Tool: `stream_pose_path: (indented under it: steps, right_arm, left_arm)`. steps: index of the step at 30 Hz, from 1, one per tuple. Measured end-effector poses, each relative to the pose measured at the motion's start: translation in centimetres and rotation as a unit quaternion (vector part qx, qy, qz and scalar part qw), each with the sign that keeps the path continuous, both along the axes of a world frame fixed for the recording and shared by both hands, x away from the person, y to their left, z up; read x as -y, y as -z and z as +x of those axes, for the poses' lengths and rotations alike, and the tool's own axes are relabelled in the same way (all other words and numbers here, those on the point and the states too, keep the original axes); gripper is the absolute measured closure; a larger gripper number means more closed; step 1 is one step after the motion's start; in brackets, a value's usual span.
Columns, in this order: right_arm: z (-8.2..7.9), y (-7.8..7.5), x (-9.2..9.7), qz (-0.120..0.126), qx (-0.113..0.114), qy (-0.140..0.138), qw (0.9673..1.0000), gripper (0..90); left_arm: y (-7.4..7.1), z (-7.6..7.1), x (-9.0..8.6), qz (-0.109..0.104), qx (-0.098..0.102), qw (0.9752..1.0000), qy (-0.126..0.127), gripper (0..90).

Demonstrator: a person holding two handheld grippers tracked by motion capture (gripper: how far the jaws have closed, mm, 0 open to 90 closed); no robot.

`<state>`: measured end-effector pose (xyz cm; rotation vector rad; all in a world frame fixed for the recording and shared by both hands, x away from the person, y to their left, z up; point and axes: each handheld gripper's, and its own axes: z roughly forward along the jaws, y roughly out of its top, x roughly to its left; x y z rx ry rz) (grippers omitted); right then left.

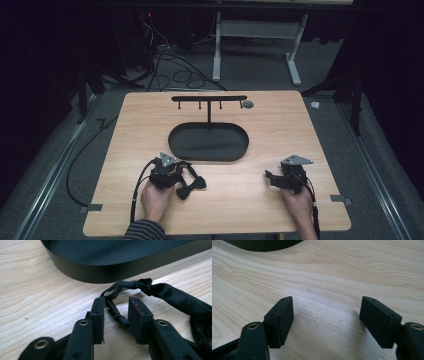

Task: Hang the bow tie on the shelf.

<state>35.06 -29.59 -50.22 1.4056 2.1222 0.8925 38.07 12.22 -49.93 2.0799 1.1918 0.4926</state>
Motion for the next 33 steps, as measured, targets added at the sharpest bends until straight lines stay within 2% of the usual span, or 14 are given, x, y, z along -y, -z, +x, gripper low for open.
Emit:
stream_pose_path:
  steps: [1, 6, 10, 15, 19, 24, 26, 27, 33]
  right_arm:
    - [0.0, 0.0, 0.0, 0.000, 0.000, 0.000, 1.0000, 28.7]
    - [0.0, 0.0, 0.0, 0.000, 0.000, 0.000, 1.0000, 28.7]
    - [0.0, 0.0, 0.0, 0.000, 0.000, 0.000, 1.0000, 28.7]
    - [0.0, 0.0, 0.0, 0.000, 0.000, 0.000, 1.0000, 28.7]
    - [0.0, 0.0, 0.0, 0.000, 0.000, 0.000, 1.0000, 28.7]
    - [0.0, 0.0, 0.0, 0.001, 0.000, 0.001, 1.0000, 28.7]
    - [0.0, 0.0, 0.0, 0.001, 0.000, 0.001, 1.0000, 28.7]
    - [0.0, 0.0, 0.0, 0.001, 0.000, 0.000, 1.0000, 28.7]
    - [0.0, 0.0, 0.0, 0.001, 0.000, 0.000, 1.0000, 28.7]
  left_arm:
    - [0.0, -0.1, 0.1, 0.001, 0.001, 1.0000, 0.005, 72.2]
    - [0.0, -0.1, 0.3, 0.004, 0.001, 0.9999, 0.010, 83.5]
    - [-0.1, 0.2, -0.2, -0.018, -0.018, 0.9996, 0.012, 86.3]
    - [-0.2, 0.3, -0.1, -0.016, -0.022, 0.9995, 0.019, 86.8]
    - [-0.6, 0.0, -0.1, -0.023, -0.015, 0.9993, 0.024, 86.8]
    - [-2.5, -0.6, -0.4, -0.041, 0.005, 0.9986, 0.034, 86.9]
    - [-2.8, -0.7, -0.5, -0.047, 0.009, 0.9983, 0.034, 86.9]
    - [-3.4, -1.0, -0.7, -0.046, 0.014, 0.9982, 0.036, 86.8]
    - [-4.7, -1.7, -0.6, -0.045, 0.033, 0.9974, 0.046, 86.9]
